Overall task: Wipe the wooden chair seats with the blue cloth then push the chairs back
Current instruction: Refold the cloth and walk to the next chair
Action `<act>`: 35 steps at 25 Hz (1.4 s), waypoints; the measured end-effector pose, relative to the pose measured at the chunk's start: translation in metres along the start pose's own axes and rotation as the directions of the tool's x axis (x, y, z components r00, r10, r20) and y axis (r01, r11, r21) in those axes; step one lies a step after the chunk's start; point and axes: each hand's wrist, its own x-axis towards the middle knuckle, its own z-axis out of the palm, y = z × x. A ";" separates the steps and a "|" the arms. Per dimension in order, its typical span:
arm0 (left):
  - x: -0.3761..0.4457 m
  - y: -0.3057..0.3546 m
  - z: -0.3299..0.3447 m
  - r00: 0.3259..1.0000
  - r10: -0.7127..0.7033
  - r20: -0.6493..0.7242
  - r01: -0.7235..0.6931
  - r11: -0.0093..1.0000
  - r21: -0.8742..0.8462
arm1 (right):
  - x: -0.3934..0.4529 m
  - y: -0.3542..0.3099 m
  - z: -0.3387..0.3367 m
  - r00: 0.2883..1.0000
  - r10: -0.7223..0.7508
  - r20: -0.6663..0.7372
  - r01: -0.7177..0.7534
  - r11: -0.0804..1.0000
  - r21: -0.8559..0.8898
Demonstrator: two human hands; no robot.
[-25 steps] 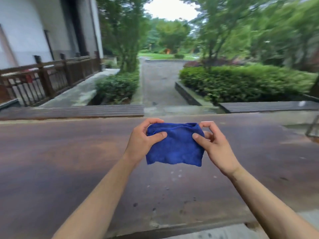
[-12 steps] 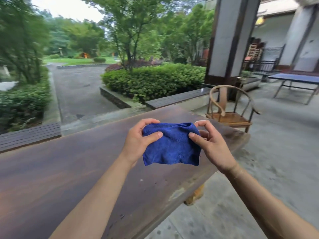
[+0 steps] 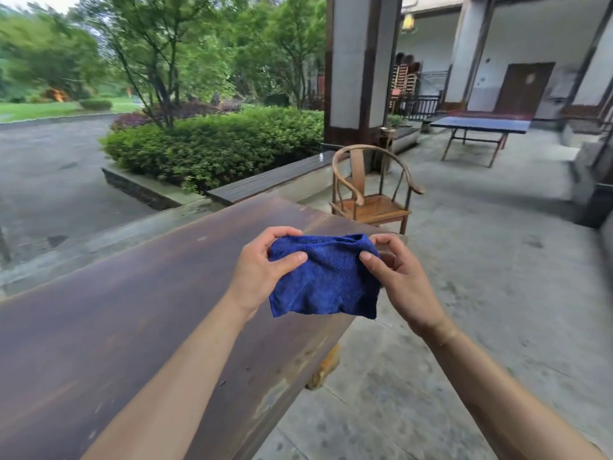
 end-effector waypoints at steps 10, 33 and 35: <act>0.155 -0.090 0.060 0.989 -0.013 0.146 0.024 0.997 -0.072 | 0.117 0.078 -0.053 0.983 0.043 -0.178 -0.058 0.995 -0.083; 0.463 -0.207 0.321 0.929 0.012 0.371 0.047 0.988 -0.150 | 0.367 0.197 -0.306 0.914 0.056 -0.402 -0.163 0.958 -0.237; 0.486 -0.212 0.353 0.943 0.003 0.334 0.048 0.988 -0.146 | 0.394 0.208 -0.341 0.921 0.053 -0.386 -0.158 0.956 -0.246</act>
